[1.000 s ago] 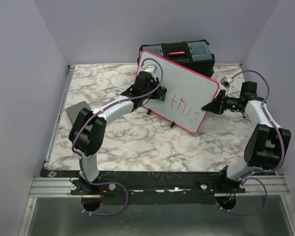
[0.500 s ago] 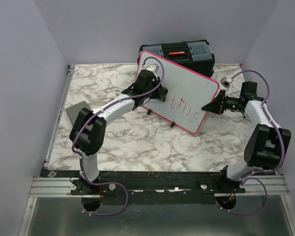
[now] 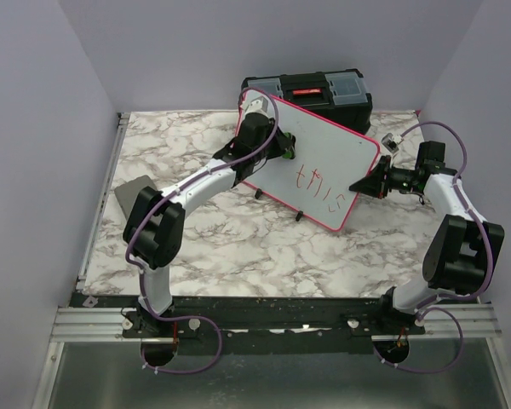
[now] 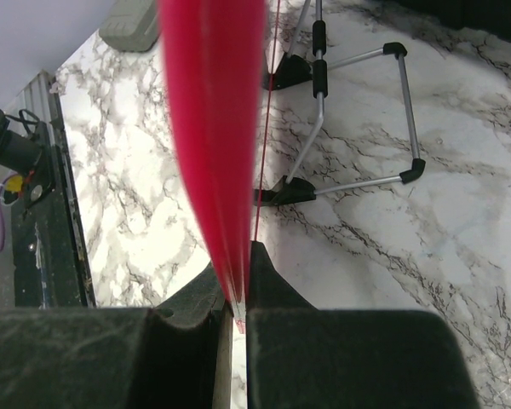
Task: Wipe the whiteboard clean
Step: Erase the whiteboard at the whiteboard stand.
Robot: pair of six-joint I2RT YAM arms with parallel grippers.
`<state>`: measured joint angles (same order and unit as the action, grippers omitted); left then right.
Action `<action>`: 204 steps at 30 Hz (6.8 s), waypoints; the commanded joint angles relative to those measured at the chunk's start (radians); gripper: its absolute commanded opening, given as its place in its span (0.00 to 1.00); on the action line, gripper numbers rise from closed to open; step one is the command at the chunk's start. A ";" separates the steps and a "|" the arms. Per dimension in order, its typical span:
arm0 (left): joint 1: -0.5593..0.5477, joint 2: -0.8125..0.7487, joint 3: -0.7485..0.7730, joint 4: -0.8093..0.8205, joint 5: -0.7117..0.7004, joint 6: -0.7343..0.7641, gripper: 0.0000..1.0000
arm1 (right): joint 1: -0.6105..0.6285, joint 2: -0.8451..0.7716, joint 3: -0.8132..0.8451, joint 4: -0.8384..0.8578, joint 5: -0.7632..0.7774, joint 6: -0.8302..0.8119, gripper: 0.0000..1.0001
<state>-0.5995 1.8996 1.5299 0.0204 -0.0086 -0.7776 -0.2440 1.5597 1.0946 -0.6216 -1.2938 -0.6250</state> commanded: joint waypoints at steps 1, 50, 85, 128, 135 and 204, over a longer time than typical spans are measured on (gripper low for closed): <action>0.006 0.032 -0.096 0.062 -0.134 -0.110 0.00 | 0.012 -0.006 0.016 -0.042 -0.094 -0.005 0.01; -0.078 0.046 -0.215 0.103 -0.060 -0.091 0.00 | 0.012 0.011 0.031 -0.092 -0.099 -0.047 0.01; -0.025 -0.026 -0.302 0.164 0.047 -0.015 0.00 | 0.011 0.022 0.031 -0.093 -0.098 -0.052 0.01; 0.039 -0.052 -0.217 0.061 0.100 0.138 0.00 | 0.012 0.017 0.033 -0.101 -0.100 -0.059 0.01; 0.047 -0.014 -0.060 -0.005 0.121 0.147 0.00 | 0.012 0.010 0.036 -0.109 -0.101 -0.067 0.01; -0.198 0.020 -0.319 0.573 -0.145 0.237 0.00 | 0.012 0.031 0.059 -0.183 -0.117 -0.135 0.01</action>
<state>-0.7738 1.8927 1.2316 0.3618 -0.2062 -0.5007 -0.2630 1.5917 1.1355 -0.7139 -1.3014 -0.7464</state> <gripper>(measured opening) 0.220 0.070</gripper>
